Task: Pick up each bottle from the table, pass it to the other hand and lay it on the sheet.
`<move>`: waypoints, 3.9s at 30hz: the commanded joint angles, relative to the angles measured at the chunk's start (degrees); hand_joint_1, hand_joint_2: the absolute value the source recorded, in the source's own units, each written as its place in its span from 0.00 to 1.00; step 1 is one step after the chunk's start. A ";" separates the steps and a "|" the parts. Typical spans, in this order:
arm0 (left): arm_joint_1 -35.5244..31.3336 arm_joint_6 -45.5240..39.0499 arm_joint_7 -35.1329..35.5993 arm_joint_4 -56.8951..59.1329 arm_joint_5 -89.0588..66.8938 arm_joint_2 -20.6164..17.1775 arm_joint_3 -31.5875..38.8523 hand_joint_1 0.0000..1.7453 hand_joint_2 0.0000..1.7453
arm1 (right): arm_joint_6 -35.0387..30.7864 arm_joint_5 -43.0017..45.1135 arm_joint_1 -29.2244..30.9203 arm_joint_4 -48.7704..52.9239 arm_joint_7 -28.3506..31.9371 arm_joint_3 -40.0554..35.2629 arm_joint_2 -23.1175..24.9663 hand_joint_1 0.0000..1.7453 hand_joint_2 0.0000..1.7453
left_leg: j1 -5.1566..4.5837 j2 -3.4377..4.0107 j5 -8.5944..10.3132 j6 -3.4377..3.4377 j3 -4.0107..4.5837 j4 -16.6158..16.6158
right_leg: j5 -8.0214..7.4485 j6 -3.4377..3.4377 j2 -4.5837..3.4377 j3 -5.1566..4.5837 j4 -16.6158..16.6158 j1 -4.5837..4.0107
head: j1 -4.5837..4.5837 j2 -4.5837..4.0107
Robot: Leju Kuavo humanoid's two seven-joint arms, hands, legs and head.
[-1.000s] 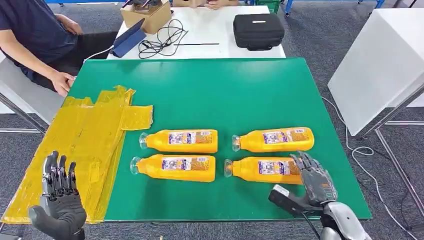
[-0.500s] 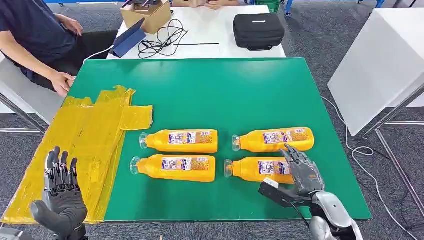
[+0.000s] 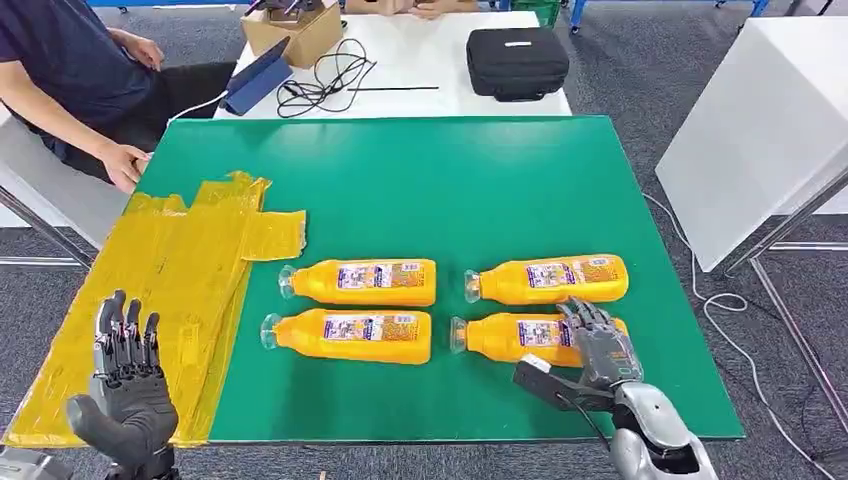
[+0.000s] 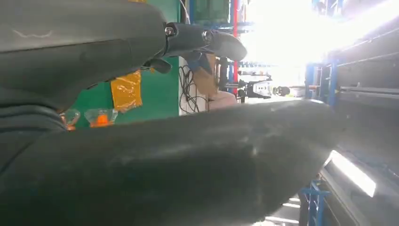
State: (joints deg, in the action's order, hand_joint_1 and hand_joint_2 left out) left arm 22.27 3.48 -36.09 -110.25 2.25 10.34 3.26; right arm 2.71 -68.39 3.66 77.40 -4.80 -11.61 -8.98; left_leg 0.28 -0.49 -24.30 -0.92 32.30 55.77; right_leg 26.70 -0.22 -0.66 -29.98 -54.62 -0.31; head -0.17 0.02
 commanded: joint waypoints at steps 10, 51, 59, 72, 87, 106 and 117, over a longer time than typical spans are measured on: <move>-4.01 -1.37 -0.29 7.82 1.10 -4.31 -4.79 0.00 0.00 | -1.94 -3.72 -2.21 -16.95 0.08 8.03 -1.24 1.00 1.00 | -0.01 -0.20 -0.29 -0.25 -0.94 -0.12 | 0.27 -0.18 0.24 0.55 0.28 -0.01 | 0.00 0.00; -4.38 5.60 11.66 9.76 16.44 -2.43 -3.57 0.00 1.00 | -14.67 25.68 6.25 8.28 12.35 -12.92 1.99 1.00 1.00 | 0.07 0.55 -0.33 -0.37 -0.65 -0.08 | 0.01 -0.30 -0.45 0.90 0.54 -0.15 | 0.00 0.00; -6.07 0.40 12.06 9.43 17.59 -3.77 -7.44 0.00 1.00 | -16.30 33.66 24.09 -16.46 12.39 -21.03 17.06 1.00 1.00 | 0.05 0.61 -0.22 -0.33 -0.54 -0.07 | -0.01 -0.26 -0.51 0.80 0.44 -0.13 | 0.00 0.00; -5.16 -5.22 11.53 6.32 17.61 -4.76 -9.68 0.00 1.00 | -15.46 38.09 29.35 -25.39 11.09 -25.59 25.87 1.00 1.00 | 0.18 0.32 -0.23 -0.31 -0.44 -0.03 | 0.11 -0.32 -0.20 0.75 0.42 -0.21 | 0.02 0.00; -5.00 -4.89 10.15 10.31 18.83 -6.11 -12.86 0.00 1.00 | -18.70 41.82 27.21 -25.48 13.04 -28.32 23.39 1.00 1.00 | 0.11 0.12 -0.18 -0.31 -0.48 -0.12 | 0.12 -0.29 -0.03 0.85 0.51 -0.14 | 0.02 0.00; -8.14 -3.16 11.47 12.12 18.45 -3.53 -16.45 0.00 1.00 | -14.47 35.45 21.92 -23.63 5.94 -40.92 26.93 1.00 1.00 | 0.15 0.09 -0.21 -0.30 -0.39 -0.05 | 0.15 -0.32 0.05 0.74 0.48 -0.17 | 0.02 0.00; -7.58 -2.15 13.47 9.24 17.54 -1.47 -13.63 0.00 1.00 | -11.12 32.08 21.43 -24.11 2.98 -42.47 25.78 1.00 1.00 | 0.15 0.13 -0.24 -0.29 -0.41 -0.04 | 0.16 -0.30 0.00 0.77 0.48 -0.17 | 0.02 0.00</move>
State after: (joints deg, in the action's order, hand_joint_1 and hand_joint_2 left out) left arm 15.78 -0.70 -23.87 -101.48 19.71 7.15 -11.65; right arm -10.16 -33.18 23.37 55.39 0.50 -50.27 19.12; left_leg 0.42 -0.32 -24.48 -1.22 32.05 55.77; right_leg 26.79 -0.44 -0.78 -29.41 -54.22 -0.48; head -0.15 0.02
